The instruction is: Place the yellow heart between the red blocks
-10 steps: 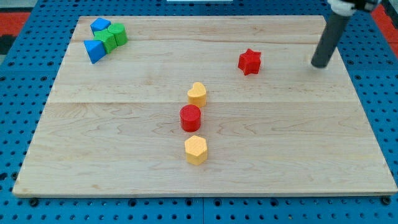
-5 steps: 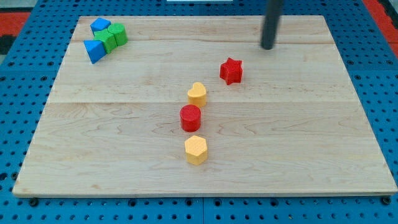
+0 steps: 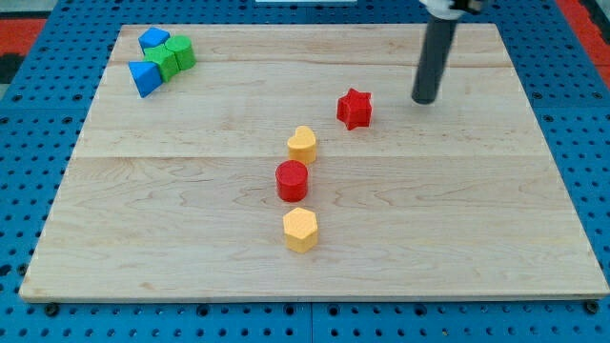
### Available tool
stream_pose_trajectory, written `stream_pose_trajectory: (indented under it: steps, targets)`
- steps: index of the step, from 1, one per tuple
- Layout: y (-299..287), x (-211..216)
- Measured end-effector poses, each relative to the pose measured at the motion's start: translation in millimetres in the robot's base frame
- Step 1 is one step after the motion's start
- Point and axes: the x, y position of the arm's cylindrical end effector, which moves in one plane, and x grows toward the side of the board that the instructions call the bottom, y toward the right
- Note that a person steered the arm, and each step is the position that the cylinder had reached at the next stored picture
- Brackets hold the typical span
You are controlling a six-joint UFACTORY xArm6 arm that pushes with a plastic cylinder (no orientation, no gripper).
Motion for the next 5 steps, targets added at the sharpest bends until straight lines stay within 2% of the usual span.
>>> stream_pose_trajectory:
  steps: [1, 3, 4, 5]
  targets:
    - [-83, 7]
    - [-136, -9]
    - [-133, -45]
    - [-222, -38]
